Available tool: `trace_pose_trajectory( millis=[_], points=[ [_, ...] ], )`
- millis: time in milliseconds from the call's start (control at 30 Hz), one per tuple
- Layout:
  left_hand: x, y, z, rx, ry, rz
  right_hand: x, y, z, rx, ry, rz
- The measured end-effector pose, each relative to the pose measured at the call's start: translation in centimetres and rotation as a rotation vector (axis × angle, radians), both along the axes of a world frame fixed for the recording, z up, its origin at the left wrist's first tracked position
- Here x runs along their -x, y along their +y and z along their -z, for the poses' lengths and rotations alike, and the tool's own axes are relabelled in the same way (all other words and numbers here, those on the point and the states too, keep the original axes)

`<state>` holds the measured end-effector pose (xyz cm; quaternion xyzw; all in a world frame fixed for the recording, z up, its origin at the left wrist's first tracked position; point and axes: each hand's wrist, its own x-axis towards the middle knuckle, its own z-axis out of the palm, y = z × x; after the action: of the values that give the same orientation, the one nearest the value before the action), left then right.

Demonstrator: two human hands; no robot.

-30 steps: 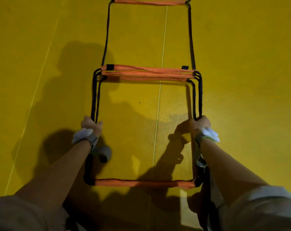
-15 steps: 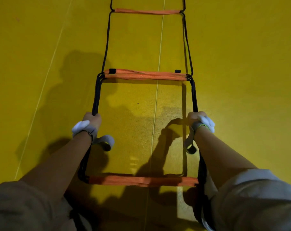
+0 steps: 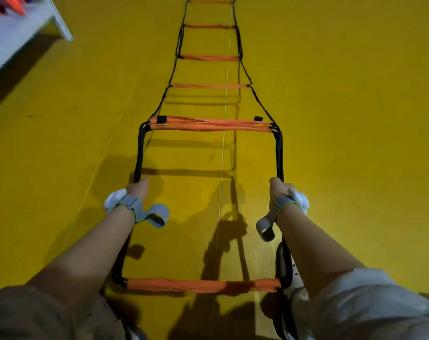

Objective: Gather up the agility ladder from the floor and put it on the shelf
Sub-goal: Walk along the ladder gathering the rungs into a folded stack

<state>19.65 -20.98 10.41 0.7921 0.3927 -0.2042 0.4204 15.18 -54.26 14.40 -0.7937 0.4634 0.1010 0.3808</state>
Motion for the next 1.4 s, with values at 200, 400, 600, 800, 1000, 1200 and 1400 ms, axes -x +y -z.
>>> trace_pose_trajectory(
  millis=[200, 400, 600, 800, 1000, 1200, 1400],
  points=[
    [0.6, -0.1, -6.7, 0.102, -0.200, -0.093, 0.1, -2.0, -4.8, -0.099, -0.162, 0.032],
    [2.3, -0.8, -14.5, 0.205, -0.459, -0.176, 1.2, -3.0, -11.0, -0.244, -0.408, 0.086],
    [5.2, -1.5, -18.7, 0.366, -0.649, -0.208, 3.1, -3.2, -15.4, -0.202, -0.645, 0.045],
    [5.9, -2.2, -20.4, 0.589, -0.764, -0.247, 4.6, -3.1, -16.8, -0.229, -0.816, 0.081],
    [5.6, -2.6, -22.6, 0.726, -0.883, -0.240, 5.0, -3.6, -18.5, -0.290, -0.926, 0.212],
    [6.2, -3.1, -24.0, 0.730, -0.997, -0.316, 4.9, -3.5, -20.1, -0.309, -1.081, 0.288],
    [6.3, -3.2, -25.0, 0.853, -1.118, -0.334, 5.2, -3.5, -21.1, -0.345, -1.188, 0.367]
  ],
)
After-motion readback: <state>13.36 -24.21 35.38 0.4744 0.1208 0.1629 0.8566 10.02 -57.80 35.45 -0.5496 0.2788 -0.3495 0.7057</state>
